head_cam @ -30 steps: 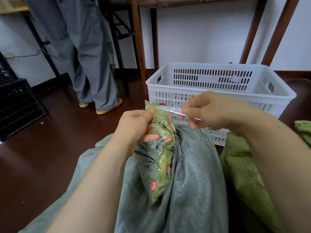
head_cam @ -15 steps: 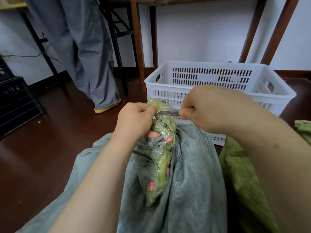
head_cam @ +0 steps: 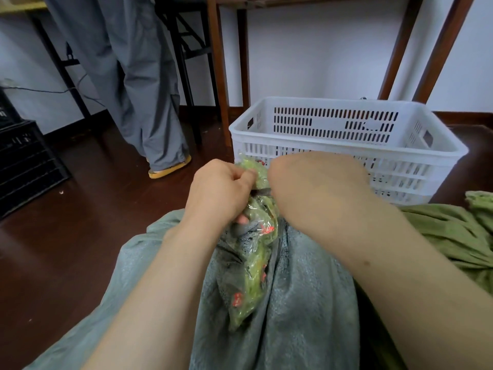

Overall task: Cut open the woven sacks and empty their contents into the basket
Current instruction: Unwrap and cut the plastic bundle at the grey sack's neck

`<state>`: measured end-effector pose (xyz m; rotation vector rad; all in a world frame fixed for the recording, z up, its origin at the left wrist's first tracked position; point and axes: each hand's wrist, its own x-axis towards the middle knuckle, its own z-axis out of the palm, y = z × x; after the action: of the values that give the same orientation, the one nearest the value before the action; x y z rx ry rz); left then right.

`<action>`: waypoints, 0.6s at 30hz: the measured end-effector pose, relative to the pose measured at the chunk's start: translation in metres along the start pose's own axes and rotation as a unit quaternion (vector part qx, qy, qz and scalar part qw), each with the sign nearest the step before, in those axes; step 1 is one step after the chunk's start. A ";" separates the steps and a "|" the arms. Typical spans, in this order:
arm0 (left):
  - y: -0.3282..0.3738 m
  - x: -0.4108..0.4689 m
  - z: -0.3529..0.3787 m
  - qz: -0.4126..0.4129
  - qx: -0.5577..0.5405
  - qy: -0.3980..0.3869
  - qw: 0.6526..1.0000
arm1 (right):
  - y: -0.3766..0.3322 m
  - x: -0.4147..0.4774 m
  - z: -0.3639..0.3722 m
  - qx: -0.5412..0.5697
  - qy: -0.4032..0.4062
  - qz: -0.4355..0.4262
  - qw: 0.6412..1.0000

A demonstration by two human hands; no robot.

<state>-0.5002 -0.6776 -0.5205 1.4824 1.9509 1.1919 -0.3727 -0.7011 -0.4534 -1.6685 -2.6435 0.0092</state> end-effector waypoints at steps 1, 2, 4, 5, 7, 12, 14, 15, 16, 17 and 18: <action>0.001 -0.001 0.001 0.024 0.020 0.000 1.000 | -0.004 -0.001 0.000 0.003 -0.008 -0.002 1.000; 0.001 -0.003 0.001 0.047 0.040 0.003 0.998 | -0.008 -0.002 0.000 0.006 -0.016 -0.004 1.000; 0.000 -0.004 0.002 0.086 0.083 0.025 0.993 | -0.012 -0.002 0.001 0.007 -0.032 -0.008 0.999; -0.002 -0.005 0.001 0.100 0.103 0.041 0.989 | -0.013 -0.002 0.002 0.006 -0.034 -0.011 0.999; -0.006 -0.002 -0.002 0.111 0.125 0.069 0.983 | -0.010 -0.004 0.001 0.004 -0.035 -0.017 0.999; -0.009 0.003 -0.010 0.112 0.120 0.115 0.980 | 0.000 -0.008 -0.002 0.002 -0.057 -0.014 0.998; -0.006 0.005 -0.010 0.122 0.114 0.124 0.978 | 0.000 -0.005 0.002 0.000 -0.060 -0.007 0.998; -0.004 0.004 -0.009 0.133 0.114 0.122 0.977 | -0.001 -0.003 0.005 0.004 -0.065 -0.002 0.998; -0.001 0.003 -0.008 0.143 0.114 0.120 0.976 | -0.002 0.000 0.008 0.012 -0.067 0.003 0.998; -0.001 0.003 -0.008 0.147 0.112 0.121 0.975 | -0.001 0.002 0.011 0.021 -0.063 0.006 0.998; -0.002 0.004 -0.008 0.144 0.107 0.126 0.976 | 0.001 0.005 0.012 0.032 -0.059 0.004 0.998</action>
<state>-0.5088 -0.6774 -0.5168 1.8542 2.1394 1.3846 -0.3741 -0.6964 -0.4649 -1.7114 -2.6880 0.1964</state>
